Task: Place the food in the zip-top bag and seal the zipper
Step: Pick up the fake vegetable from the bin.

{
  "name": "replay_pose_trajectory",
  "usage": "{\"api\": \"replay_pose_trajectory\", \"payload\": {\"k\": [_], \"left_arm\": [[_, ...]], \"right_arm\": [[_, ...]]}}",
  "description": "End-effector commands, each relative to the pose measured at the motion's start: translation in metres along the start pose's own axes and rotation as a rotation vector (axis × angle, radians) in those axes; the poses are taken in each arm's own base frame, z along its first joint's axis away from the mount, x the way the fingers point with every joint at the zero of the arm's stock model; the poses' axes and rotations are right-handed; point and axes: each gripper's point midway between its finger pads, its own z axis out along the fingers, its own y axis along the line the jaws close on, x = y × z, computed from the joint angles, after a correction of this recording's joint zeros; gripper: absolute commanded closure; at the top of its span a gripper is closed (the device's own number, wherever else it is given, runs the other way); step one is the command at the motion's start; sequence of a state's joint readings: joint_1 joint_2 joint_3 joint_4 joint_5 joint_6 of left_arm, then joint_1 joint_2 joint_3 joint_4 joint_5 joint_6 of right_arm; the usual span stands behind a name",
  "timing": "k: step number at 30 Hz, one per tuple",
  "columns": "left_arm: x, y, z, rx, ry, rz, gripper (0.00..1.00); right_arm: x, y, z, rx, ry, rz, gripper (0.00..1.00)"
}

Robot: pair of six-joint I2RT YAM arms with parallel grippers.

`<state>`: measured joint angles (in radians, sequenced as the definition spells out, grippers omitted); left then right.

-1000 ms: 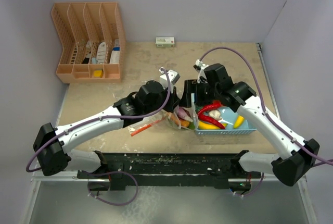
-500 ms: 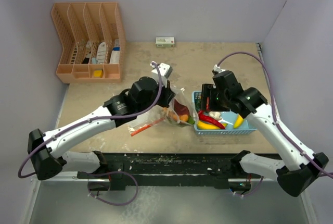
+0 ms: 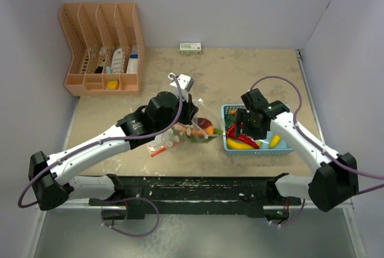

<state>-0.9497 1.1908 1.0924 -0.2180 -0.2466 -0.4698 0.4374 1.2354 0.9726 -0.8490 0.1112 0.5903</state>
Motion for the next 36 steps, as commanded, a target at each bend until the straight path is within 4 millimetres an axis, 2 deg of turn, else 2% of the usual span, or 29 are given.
{"api": "replay_pose_trajectory", "payload": {"k": [1, 7, 12, 13, 14, 15, 16, 20, 22, 25, 27, 28, 31, 33, 36], "left_arm": [[-0.014, -0.011, -0.007, 0.057, -0.042, -0.01, 1.0], [-0.013, -0.007, -0.015, 0.05, -0.037, -0.006, 1.0], [-0.014, -0.004, -0.021, 0.044, -0.046, -0.011, 1.0], [-0.013, -0.002, -0.022, 0.038, -0.048, -0.01, 1.0], [-0.012, 0.0, -0.022, 0.032, -0.048, -0.008, 1.0], [-0.011, 0.001, -0.022, 0.026, -0.047, -0.006, 1.0], [-0.01, 0.003, -0.022, 0.022, -0.045, -0.005, 1.0], [-0.01, 0.005, -0.023, 0.016, -0.043, -0.007, 1.0], [-0.009, 0.004, -0.023, 0.019, -0.042, -0.011, 1.0], [-0.01, 0.004, -0.024, 0.025, -0.046, -0.019, 1.0], [-0.011, 0.003, -0.026, 0.032, -0.053, -0.026, 1.0], [-0.012, 0.001, -0.028, 0.038, -0.057, -0.029, 1.0], [-0.015, 0.0, -0.031, 0.047, -0.068, -0.036, 1.0], [-0.016, 0.001, -0.034, 0.049, -0.074, -0.035, 1.0], [-0.016, 0.002, -0.035, 0.043, -0.074, -0.028, 1.0]], "right_arm": [[-0.012, 0.006, 0.024, 0.006, 0.003, 0.002, 0.28], [-0.017, -0.001, 0.056, 0.102, 0.028, 0.017, 0.28], [-0.025, -0.008, 0.065, 0.155, 0.006, 0.03, 0.32], [-0.024, -0.008, 0.067, 0.153, 0.013, 0.031, 0.42], [-0.023, -0.008, 0.068, 0.153, 0.016, 0.035, 0.59], [-0.022, -0.008, 0.067, 0.157, 0.017, 0.039, 0.67], [-0.024, -0.009, 0.065, 0.16, 0.009, 0.045, 0.69], [-0.038, -0.013, 0.041, 0.168, -0.076, 0.083, 0.66], [-0.053, -0.011, 0.021, 0.154, -0.137, 0.106, 0.64], [-0.052, -0.02, 0.009, 0.168, -0.148, 0.147, 0.63], [-0.05, -0.03, 0.013, 0.141, -0.123, 0.199, 0.63], [-0.043, -0.042, 0.022, 0.136, -0.089, 0.24, 0.63], [-0.032, -0.058, 0.038, 0.103, -0.029, 0.313, 0.63], [-0.029, -0.062, 0.043, 0.108, -0.012, 0.333, 0.63], [-0.03, -0.058, 0.05, 0.085, 0.006, 0.323, 0.58]]}}
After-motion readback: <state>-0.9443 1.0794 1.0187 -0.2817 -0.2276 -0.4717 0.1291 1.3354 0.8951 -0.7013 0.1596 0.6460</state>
